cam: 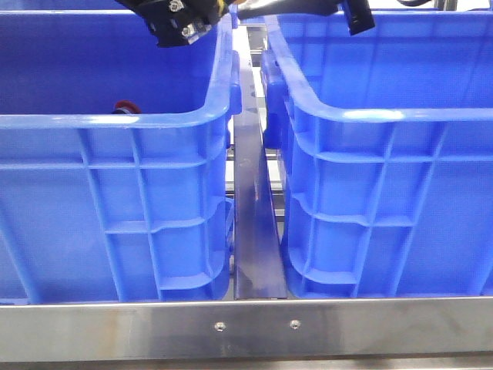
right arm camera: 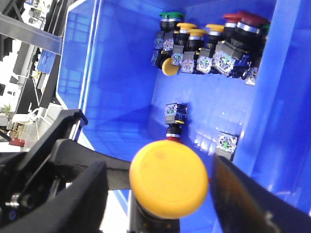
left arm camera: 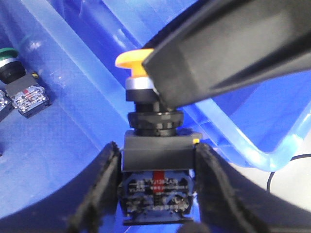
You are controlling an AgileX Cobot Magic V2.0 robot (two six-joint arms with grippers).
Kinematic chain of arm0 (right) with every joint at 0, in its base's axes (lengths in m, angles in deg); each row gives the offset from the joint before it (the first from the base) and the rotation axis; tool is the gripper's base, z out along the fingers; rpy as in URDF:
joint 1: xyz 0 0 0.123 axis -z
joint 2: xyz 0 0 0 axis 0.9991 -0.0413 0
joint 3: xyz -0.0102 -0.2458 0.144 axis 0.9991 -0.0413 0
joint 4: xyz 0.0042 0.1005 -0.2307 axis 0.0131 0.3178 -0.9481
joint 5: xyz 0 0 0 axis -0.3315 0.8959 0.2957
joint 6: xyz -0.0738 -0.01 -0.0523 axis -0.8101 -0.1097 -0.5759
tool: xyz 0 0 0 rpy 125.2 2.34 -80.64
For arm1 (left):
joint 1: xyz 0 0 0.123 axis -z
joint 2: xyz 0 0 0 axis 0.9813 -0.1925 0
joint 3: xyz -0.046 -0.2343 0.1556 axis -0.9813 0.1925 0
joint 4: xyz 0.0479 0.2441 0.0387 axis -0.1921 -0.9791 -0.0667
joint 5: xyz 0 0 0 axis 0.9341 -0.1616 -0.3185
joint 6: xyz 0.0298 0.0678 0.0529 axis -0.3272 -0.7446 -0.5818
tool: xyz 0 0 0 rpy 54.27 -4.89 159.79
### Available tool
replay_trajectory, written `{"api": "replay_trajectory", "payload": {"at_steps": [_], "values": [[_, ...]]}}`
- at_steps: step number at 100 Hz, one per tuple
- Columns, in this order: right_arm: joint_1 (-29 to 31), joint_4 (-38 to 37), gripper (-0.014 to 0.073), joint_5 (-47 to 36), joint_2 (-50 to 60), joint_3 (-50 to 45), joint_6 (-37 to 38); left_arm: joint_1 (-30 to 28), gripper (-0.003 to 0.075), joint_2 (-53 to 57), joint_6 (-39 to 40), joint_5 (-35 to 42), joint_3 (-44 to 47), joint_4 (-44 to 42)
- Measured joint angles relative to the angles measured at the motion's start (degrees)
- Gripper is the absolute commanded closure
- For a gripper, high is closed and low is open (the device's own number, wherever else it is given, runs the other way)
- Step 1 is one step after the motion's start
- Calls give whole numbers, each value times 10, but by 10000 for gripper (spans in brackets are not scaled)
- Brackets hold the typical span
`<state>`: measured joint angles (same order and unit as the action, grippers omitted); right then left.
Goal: Pick red and yellow buttons and place in box
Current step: 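Grasp the yellow cap with the right gripper, taking it from the left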
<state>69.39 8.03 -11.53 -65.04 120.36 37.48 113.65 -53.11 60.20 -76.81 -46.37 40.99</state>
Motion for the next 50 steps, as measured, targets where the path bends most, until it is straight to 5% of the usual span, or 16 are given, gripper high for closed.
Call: {"api": "replay_trajectory", "payload": {"at_steps": [20, 40, 50], "values": [[0, 0, 325, -5, -2, 0, -3, 0, 553, 0, 0, 2, 0, 0], [0, 0, 325, -5, -2, 0, -4, 0, 183, 0, -16, 2, 0, 0], [4, 0, 325, -1, -2, 1, -8, 0, 131, 0, -19, 2, 0, 0]]}}
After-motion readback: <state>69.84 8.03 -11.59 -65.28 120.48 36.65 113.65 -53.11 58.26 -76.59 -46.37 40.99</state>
